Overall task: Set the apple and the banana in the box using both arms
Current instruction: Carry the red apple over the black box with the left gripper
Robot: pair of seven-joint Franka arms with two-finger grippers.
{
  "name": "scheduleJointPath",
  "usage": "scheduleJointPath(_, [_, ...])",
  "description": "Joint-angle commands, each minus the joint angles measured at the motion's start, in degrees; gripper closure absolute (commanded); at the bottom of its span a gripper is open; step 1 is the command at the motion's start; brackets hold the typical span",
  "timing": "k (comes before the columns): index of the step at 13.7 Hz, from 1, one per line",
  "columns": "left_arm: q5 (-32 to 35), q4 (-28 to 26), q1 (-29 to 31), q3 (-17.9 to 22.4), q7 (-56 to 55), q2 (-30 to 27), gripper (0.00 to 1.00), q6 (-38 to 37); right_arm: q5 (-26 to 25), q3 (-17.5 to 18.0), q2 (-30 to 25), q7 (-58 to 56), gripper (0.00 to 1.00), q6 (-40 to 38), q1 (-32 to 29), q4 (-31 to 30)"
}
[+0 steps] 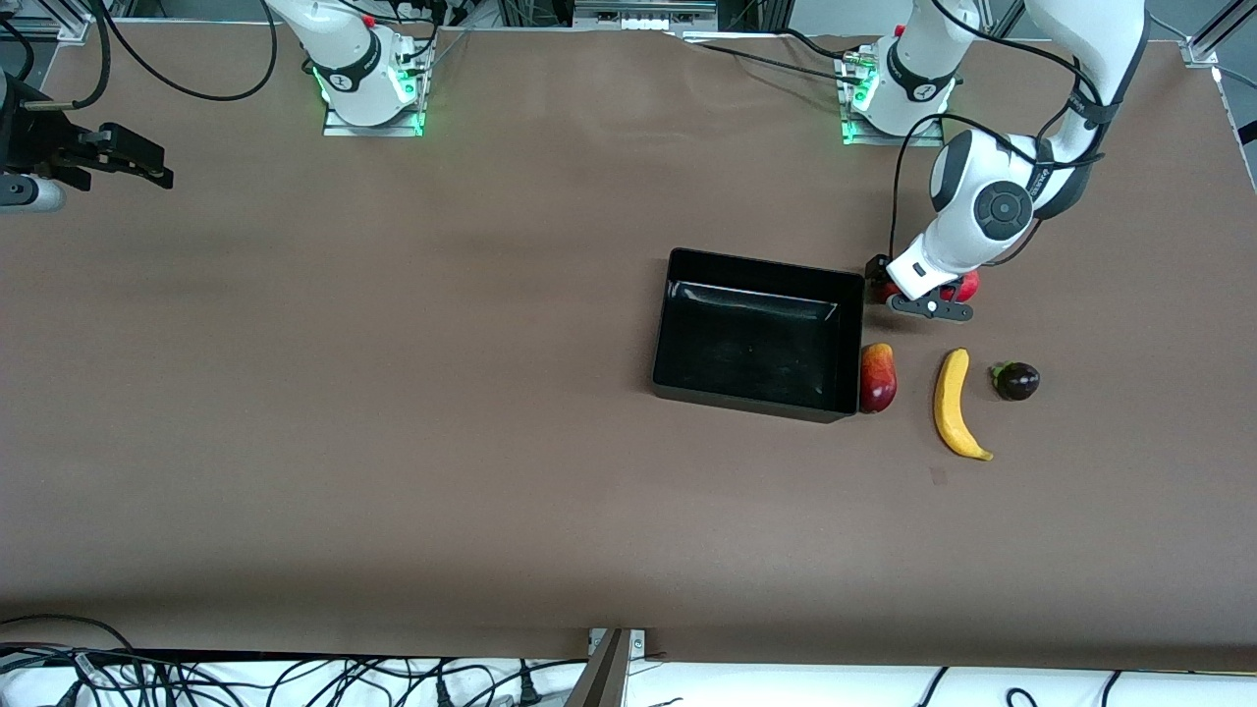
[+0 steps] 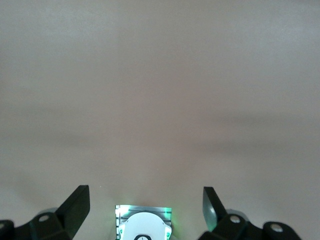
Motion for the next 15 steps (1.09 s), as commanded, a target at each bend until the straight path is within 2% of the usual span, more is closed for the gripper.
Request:
scheduleJointPath(1, [1.6, 0.65, 0.38, -0.12, 0.88, -0.86, 1.0, -1.68, -0.45, -0.44, 0.57, 0.14, 0.0, -1.21, 0.53, 1.43])
scheduleJointPath(3, [1.6, 1.0, 0.38, -0.21, 0.79, -3.48, 1.0, -4.3, -0.45, -0.44, 0.57, 0.23, 0.0, -1.21, 0.53, 1.43])
scheduleJointPath(5, [1.08, 3.27, 0.38, -0.3, 0.79, -8.05, 1.0, -10.7, -0.45, -0.62, 0.57, 0.14, 0.0, -1.3, 0.53, 1.43])
scheduleJointPath(8, [-0.41, 10.29, -0.32, -2.66, 0.62, -11.23, 1.0, -19.59, -0.37, -0.62, 0.57, 0.05, 0.0, -1.47, 0.44, 1.34])
scheduleJointPath(10, [-3.83, 15.56, -3.37, -3.02, -0.08, -10.1, 1.0, -21.11, -0.37, -0.62, 0.57, 0.14, 0.0, -1.56, 0.44, 1.34])
scheduleJointPath(12, [-4.02, 21.27, -7.86, -3.02, -3.67, -7.21, 1.0, -21.89, -0.19, -0.62, 0.57, 0.23, 0.0, -3.14, 0.36, 1.43])
scheduleJointPath(15, [-4.02, 31.12, -16.64, -3.02, -16.65, 0.95, 1.0, -23.48, 0.16, -0.62, 0.65, 0.23, 0.0, -3.15, 0.36, 1.51])
